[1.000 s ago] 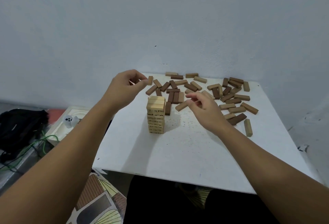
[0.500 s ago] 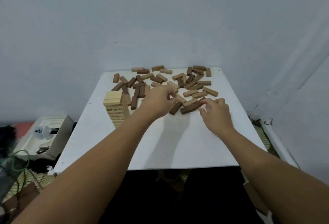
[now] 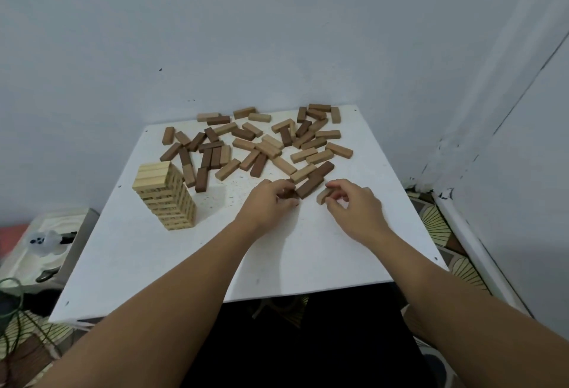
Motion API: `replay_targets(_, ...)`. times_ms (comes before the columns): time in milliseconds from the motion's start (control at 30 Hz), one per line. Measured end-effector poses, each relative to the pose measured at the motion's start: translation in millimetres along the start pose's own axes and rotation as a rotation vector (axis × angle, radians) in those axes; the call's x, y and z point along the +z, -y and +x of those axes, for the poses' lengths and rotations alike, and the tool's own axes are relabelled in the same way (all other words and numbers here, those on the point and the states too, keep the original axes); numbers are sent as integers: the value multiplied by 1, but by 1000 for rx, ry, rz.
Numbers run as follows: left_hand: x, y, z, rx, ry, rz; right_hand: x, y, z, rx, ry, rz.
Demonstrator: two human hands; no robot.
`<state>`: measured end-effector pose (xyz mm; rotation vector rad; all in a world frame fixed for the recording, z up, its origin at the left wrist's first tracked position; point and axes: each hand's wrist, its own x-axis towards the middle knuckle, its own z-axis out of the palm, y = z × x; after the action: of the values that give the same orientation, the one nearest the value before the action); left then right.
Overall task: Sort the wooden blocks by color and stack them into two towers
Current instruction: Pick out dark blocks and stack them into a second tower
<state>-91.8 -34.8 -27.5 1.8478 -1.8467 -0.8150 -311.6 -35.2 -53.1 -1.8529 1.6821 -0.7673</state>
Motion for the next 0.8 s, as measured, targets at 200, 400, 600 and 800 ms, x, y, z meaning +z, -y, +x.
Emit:
replay_targets(200,4,1,5,63,159,-11,10,-8,-8,-100,-72,-53)
replay_targets(400,8,7,4,60,121,33,11,-6,-8,-86,-90,-57)
replay_targets(600,2,5,-12,109,115,-98,10,-8,-8,-87,-134,34)
replay_targets(800,-2,8,-14,7,139,-214,14,-11,-6,-93,-136,-43)
